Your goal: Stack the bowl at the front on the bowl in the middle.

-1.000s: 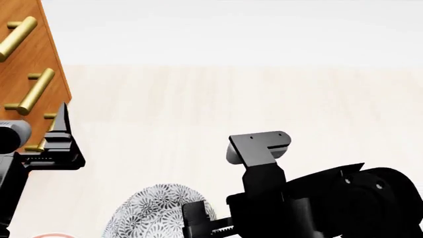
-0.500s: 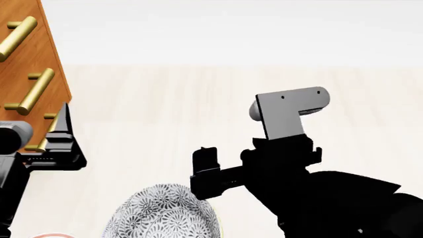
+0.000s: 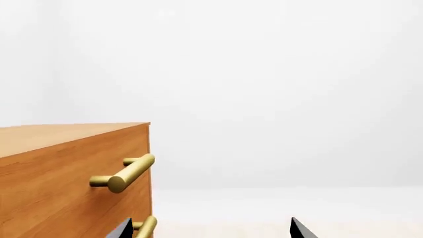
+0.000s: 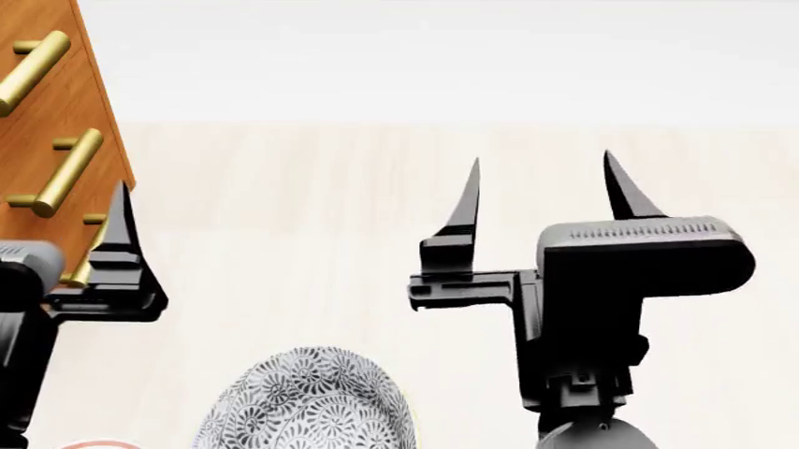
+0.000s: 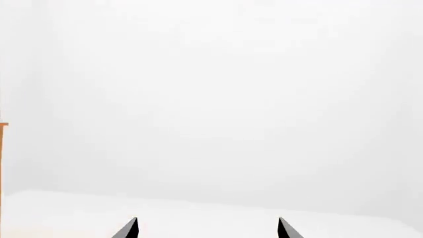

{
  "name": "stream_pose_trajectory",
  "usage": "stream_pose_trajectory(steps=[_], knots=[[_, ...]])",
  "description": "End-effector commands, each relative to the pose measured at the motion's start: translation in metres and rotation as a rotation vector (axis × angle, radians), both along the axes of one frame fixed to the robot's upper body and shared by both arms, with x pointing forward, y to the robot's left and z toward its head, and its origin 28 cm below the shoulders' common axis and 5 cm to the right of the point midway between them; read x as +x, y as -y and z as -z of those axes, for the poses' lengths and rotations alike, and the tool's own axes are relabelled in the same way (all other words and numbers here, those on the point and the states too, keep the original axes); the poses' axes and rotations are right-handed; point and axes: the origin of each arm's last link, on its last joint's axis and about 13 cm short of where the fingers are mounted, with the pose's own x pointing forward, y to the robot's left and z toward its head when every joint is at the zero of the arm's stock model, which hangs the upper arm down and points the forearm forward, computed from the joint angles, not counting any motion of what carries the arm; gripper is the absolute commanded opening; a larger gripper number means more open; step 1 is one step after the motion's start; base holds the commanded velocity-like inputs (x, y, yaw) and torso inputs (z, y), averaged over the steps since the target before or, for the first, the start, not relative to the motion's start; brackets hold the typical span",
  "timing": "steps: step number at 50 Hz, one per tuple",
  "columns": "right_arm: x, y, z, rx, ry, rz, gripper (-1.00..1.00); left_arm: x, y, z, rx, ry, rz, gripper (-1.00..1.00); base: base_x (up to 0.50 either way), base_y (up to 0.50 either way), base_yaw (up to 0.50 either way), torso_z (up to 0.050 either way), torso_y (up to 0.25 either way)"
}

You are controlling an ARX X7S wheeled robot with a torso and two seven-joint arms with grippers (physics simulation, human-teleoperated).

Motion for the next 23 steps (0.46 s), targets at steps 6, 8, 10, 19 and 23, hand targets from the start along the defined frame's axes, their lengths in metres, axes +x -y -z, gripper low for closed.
stream_pose_trajectory(steps=[6,8,10,19,23], knots=[[-0.0107,-0.0006,-0.0010,-0.002,0.175,0.067,1.00,-0.0062,0.0029,-0.0066,0.012,0.116,0.001,1.00,0.00,0.00,0.00,0.000,0.000],[-0.0114,-0.0007,-0.0014,-0.004,0.181,0.071,1.00,-0.0074,0.0027,-0.0081,0.009,0.130,0.002,1.00,0.00,0.00,0.00,0.000,0.000],[-0.0114,-0.0008,-0.0014,-0.008,0.185,0.074,1.00,-0.0077,0.0028,-0.0085,0.012,0.133,0.001,1.00,0.00,0.00,0.00,0.000,0.000],[-0.0138,-0.0011,-0.0047,-0.019,0.216,0.082,1.00,-0.0071,0.0025,-0.0082,0.014,0.134,0.001,1.00,0.00,0.00,0.00,0.000,0.000],[-0.0143,-0.0014,-0.0058,-0.022,0.226,0.082,1.00,-0.0066,0.0025,-0.0079,0.014,0.135,0.001,1.00,0.00,0.00,0.00,0.000,0.000]])
